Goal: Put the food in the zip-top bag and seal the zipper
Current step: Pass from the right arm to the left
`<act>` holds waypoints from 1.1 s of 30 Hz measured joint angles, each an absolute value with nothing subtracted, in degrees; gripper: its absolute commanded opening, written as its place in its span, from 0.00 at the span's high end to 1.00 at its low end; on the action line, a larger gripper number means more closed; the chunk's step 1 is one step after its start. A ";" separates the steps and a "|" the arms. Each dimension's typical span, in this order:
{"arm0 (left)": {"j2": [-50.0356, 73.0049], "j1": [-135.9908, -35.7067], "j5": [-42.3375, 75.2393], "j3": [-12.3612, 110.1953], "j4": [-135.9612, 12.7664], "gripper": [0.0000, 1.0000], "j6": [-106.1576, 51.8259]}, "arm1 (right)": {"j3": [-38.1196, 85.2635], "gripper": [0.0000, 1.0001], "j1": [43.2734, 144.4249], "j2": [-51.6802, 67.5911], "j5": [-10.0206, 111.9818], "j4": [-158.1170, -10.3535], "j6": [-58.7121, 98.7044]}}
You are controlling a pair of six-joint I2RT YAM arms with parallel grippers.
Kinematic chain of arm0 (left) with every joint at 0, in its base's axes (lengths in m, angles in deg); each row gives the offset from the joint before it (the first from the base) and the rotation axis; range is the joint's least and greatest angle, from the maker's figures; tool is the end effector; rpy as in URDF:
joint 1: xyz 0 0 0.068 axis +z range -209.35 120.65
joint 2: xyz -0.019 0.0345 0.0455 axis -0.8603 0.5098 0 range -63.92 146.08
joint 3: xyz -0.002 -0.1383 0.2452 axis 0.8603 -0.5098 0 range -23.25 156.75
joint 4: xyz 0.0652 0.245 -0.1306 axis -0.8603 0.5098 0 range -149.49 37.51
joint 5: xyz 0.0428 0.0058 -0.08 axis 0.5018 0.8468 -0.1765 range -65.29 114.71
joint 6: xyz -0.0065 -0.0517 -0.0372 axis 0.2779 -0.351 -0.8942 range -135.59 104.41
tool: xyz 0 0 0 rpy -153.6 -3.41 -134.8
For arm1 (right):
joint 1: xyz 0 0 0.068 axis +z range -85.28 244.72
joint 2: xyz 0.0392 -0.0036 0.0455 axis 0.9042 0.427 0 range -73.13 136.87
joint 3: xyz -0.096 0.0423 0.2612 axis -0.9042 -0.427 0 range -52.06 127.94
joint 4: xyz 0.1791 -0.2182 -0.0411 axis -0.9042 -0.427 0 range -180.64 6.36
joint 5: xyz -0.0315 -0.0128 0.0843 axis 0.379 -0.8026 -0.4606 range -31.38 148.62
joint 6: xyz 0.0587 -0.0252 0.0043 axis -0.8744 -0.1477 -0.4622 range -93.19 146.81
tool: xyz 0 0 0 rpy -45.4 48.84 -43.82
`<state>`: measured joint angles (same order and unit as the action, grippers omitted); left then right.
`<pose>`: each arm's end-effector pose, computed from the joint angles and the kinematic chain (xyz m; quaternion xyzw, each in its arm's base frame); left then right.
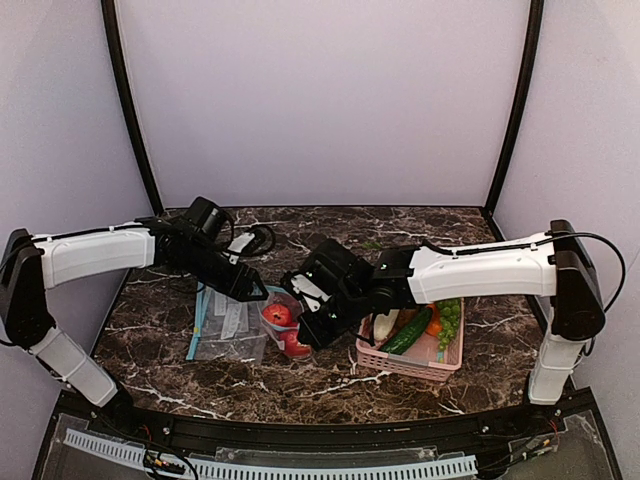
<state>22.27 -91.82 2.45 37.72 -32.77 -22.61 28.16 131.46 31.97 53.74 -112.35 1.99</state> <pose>0.2817 -0.2014 0.2306 0.2657 0.8909 -0.2799 0.2394 0.1679 0.4011 0.2186 -0.3519 0.8815 0.2519 0.1887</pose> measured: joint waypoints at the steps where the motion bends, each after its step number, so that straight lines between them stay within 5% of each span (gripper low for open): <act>1: 22.45 -91.69 2.63 37.94 -32.75 0.48 -22.33 | 28.16 1.00 131.46 31.97 53.74 -112.35 1.99; 12: 23.43 -91.05 1.88 39.62 -32.73 0.57 -19.31 | 28.14 1.00 131.48 31.97 53.69 -112.35 2.01; 21: 24.81 -91.01 1.40 39.62 -32.80 0.79 -18.33 | 28.14 1.00 131.48 31.97 53.65 -112.33 2.04; 28: 24.81 -90.99 1.42 39.62 -32.93 0.88 -18.29 | 28.14 0.55 131.55 31.80 53.71 -112.41 1.66; 33: 24.78 -90.99 1.58 39.62 -32.97 0.90 -18.33 | 26.74 0.35 131.99 27.86 54.63 -113.38 1.23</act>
